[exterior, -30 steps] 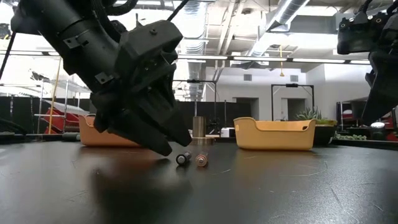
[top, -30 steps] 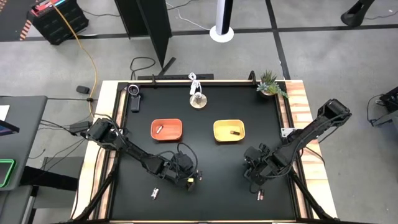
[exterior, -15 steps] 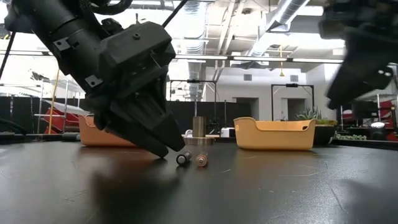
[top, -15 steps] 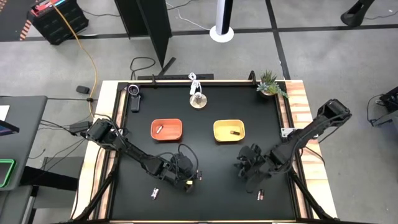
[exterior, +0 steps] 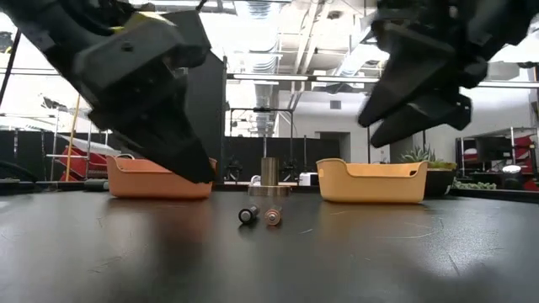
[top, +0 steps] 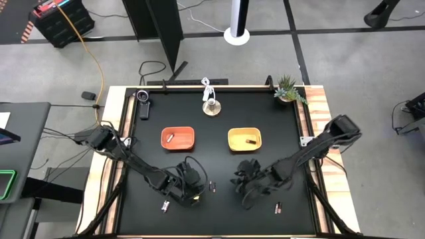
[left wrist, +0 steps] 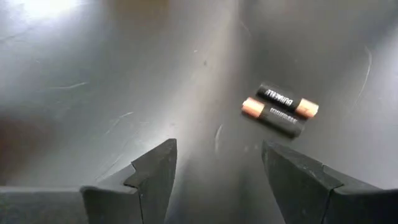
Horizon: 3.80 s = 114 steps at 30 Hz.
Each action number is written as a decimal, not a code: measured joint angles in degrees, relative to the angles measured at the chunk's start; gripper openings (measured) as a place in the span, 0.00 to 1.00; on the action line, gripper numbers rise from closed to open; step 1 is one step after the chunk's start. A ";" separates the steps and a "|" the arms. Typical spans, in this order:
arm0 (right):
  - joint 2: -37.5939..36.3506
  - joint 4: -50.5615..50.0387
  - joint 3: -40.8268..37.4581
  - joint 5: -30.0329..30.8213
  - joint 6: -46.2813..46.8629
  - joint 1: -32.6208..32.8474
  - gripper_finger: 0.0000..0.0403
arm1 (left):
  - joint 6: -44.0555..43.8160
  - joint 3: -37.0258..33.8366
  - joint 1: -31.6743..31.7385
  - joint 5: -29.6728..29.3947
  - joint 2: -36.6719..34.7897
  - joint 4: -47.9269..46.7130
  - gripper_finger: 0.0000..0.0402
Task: Sort batteries
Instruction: Put the black battery into the yellow bin
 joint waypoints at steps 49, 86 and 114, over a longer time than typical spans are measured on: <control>31.84 -38.73 44.25 -4.89 23.65 -3.92 0.54 | -6.41 -23.26 -14.39 -10.36 -25.78 -5.25 0.57; 32.73 -40.00 44.17 -3.33 22.58 -2.93 0.54 | -6.37 -23.17 -14.39 -10.20 -25.76 -5.27 0.57; 32.43 -45.86 42.05 -10.62 22.05 -1.65 0.11 | -6.24 -23.17 -14.39 -10.16 -25.74 -5.27 0.57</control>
